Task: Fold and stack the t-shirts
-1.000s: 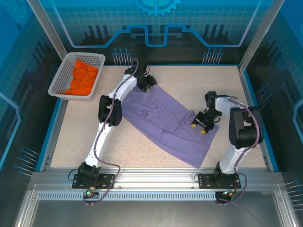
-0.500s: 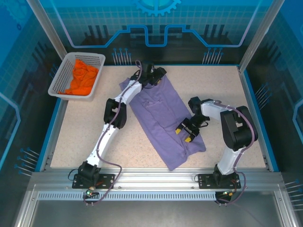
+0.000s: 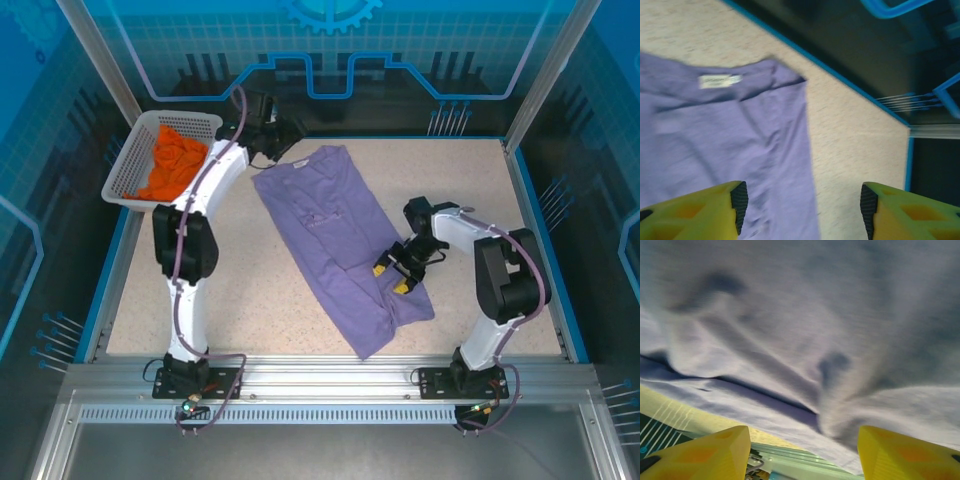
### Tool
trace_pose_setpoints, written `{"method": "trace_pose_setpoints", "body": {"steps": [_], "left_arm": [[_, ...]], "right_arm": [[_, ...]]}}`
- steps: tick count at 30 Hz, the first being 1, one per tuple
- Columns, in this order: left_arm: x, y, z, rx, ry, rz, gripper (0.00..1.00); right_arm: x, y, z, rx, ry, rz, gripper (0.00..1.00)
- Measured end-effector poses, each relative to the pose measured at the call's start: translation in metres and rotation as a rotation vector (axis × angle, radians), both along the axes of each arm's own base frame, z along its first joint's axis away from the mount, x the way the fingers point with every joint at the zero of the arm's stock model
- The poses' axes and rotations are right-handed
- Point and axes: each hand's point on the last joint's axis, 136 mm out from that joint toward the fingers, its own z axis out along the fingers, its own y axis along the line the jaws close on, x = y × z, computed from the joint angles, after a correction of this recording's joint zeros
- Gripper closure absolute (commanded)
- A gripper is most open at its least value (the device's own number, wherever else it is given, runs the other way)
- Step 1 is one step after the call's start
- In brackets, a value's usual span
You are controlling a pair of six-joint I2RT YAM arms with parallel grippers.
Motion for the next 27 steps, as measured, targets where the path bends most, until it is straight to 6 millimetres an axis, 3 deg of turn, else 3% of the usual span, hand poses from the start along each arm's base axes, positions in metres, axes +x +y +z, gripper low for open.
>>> {"method": "trace_pose_setpoints", "body": {"steps": [2,8,11,12,14,20,27], "left_arm": [[-0.014,0.009,-0.028,0.049,0.069,0.008,0.40],[-0.057,0.023,-0.150,0.192,0.366,-0.007,0.42],[-0.065,0.027,-0.190,0.237,0.446,-0.011,0.42],[-0.065,0.029,-0.194,0.249,0.458,-0.007,0.42],[-0.053,0.025,-0.185,0.249,0.424,-0.014,0.42],[0.001,0.001,-0.185,0.252,0.332,-0.053,0.41],[0.052,-0.024,-0.182,0.194,0.201,-0.077,0.39]], "right_arm": [[-0.010,-0.006,-0.004,-0.018,0.014,0.020,0.40],[-0.028,-0.014,-0.013,-0.048,0.024,0.096,0.40],[-0.034,-0.012,-0.015,-0.047,0.026,0.130,0.40],[-0.036,-0.010,-0.016,-0.045,0.026,0.143,0.40],[-0.039,-0.007,-0.017,-0.046,0.030,0.164,0.40],[-0.053,0.011,-0.023,-0.045,0.050,0.240,0.40],[-0.055,0.053,-0.023,-0.030,0.068,0.296,0.40]]}}
